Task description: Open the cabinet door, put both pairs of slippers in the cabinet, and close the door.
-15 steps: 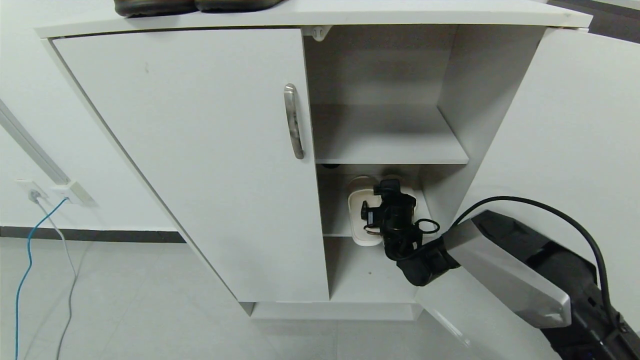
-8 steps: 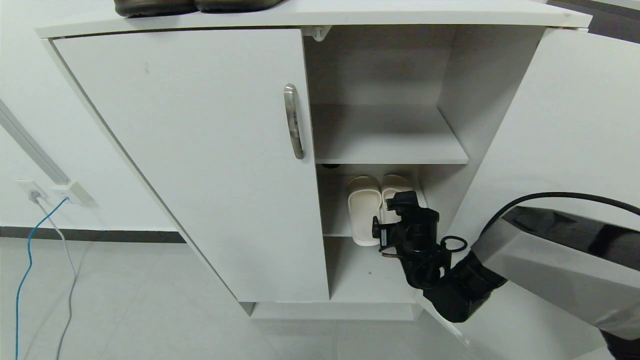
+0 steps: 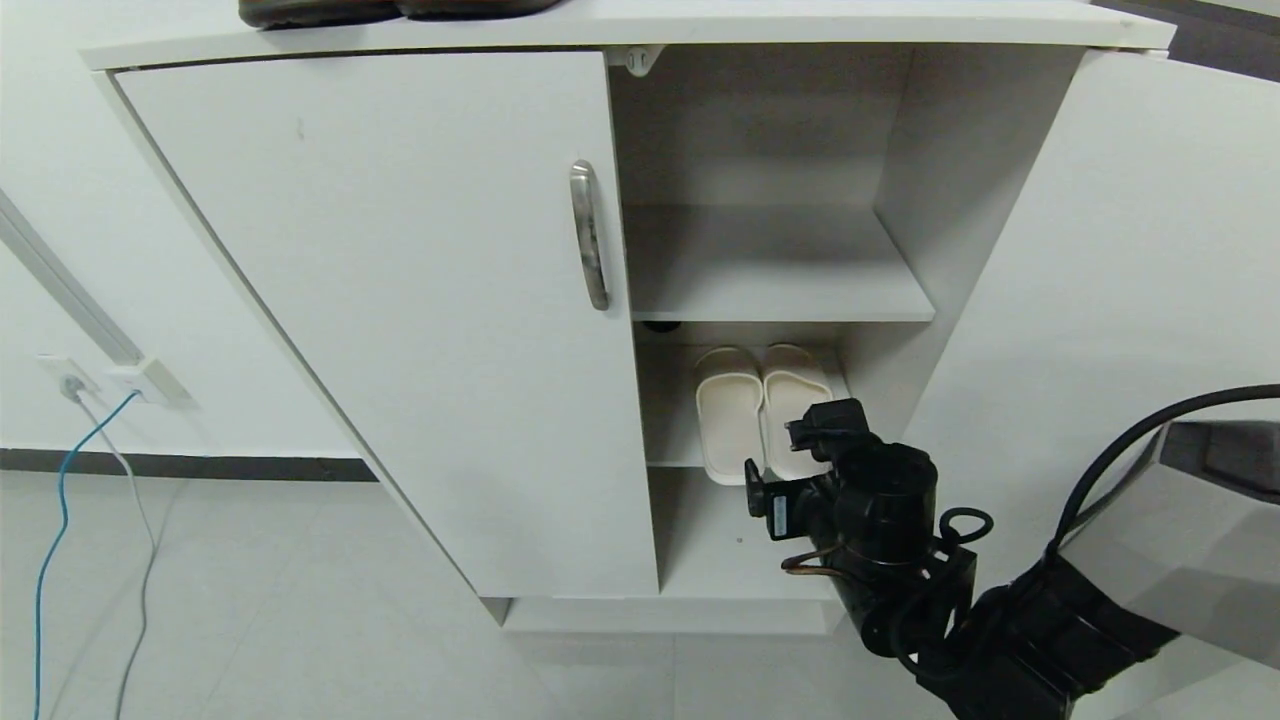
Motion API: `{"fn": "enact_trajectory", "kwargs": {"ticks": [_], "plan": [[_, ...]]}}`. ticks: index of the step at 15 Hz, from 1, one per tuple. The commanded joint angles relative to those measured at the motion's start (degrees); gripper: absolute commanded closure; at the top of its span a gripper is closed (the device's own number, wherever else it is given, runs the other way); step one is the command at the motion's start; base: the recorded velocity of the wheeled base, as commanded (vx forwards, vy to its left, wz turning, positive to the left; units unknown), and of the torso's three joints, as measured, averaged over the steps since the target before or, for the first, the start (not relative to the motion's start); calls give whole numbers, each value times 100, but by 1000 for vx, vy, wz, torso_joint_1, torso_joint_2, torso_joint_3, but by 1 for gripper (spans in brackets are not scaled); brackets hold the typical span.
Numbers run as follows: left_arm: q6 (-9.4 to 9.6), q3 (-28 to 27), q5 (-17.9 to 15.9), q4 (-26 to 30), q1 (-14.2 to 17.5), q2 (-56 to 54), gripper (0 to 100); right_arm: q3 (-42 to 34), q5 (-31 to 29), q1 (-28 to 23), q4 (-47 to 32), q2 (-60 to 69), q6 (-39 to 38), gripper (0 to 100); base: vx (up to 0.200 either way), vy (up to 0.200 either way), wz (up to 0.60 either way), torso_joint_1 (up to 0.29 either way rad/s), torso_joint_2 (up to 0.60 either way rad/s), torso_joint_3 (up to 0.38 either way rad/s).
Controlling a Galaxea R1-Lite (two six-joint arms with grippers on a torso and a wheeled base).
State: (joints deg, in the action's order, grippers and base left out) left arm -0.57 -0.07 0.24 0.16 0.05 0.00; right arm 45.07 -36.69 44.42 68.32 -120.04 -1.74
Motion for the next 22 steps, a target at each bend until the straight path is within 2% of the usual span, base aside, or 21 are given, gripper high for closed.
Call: {"fn": "enact_trajectory", "kwargs": {"ticks": [1, 12, 22], "plan": [[5, 7, 2, 2, 4, 9, 100, -33, 13, 40, 6, 139, -1, 0, 0, 0, 0, 0, 0, 0], [13, -1, -16, 2, 4, 9, 100, -253, 4, 304, 33, 227, 7, 0, 0, 0, 0, 0, 0, 0], [13, -1, -16, 2, 4, 9, 100, -332, -4, 330, 50, 236, 51, 0, 0, 0, 0, 0, 0, 23]]}}
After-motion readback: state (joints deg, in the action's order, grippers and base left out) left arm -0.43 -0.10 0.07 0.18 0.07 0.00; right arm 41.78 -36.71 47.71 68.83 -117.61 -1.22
